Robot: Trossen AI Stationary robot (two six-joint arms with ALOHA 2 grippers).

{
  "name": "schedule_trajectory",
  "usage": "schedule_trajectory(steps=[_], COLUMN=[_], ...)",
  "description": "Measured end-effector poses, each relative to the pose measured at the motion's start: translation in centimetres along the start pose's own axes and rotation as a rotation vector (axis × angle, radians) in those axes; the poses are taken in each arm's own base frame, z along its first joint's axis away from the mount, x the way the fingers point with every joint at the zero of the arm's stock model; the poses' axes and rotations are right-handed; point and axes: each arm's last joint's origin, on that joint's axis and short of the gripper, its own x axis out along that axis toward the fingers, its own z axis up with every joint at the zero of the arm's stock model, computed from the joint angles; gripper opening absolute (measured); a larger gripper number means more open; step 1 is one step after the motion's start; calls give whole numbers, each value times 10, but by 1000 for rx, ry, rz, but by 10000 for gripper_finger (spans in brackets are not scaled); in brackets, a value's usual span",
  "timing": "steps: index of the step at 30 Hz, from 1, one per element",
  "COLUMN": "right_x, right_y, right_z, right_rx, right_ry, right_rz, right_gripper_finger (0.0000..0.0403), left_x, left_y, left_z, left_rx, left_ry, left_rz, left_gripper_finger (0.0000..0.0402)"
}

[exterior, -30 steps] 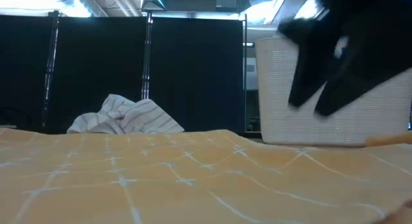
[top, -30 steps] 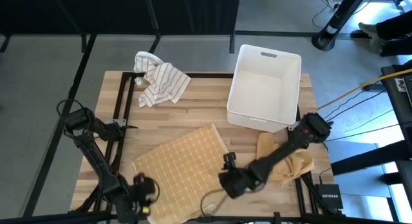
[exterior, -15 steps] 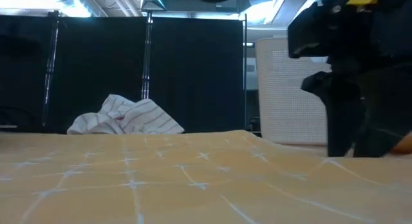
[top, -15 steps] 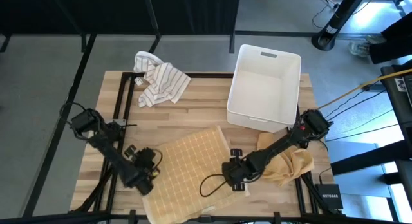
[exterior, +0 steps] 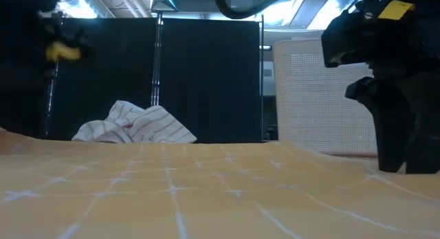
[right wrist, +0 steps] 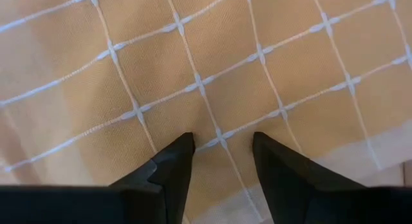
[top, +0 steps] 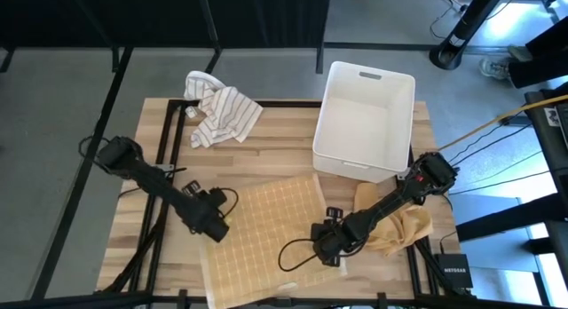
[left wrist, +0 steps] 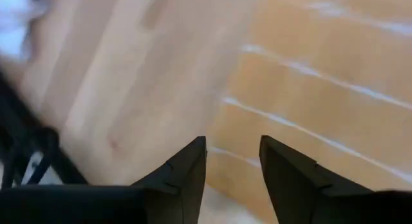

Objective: Fold towel
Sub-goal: Fold the yellow patterned towel

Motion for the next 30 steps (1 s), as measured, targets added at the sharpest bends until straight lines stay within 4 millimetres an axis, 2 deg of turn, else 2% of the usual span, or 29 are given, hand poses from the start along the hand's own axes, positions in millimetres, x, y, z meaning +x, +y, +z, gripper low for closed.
schedule_trajectory(steps=[3,7,10,13,15,18,24,30], right_x=[-9,-28,-18,-5,8,29,40,42], right_y=[5,15,17,17,12,2,-6,-4], right_z=[8,33,46,56,55,44,24,21], right_rx=[-29,-102,-150,-177,-179,-143,-41,-38], right_ry=[-46,-345,-517,-599,-554,-418,-335,-355], right_rz=[-1,-96,-164,-157,-143,-166,-196,-186], right_gripper_finger=[169,169,169,169,169,169,169,169], left_x=[-16,-15,-2,11,16,16,10,6], left_y=[4,14,14,13,17,23,31,40], left_z=[-1,-7,-12,-17,-21,-25,-36,-45], left_rx=[55,76,96,95,80,63,42,-57], left_ry=[8,16,4,4,38,122,177,219], left_rz=[-70,-42,-42,-62,-38,7,106,215], left_gripper_finger=[138,138,138,138,138,138,138,138])
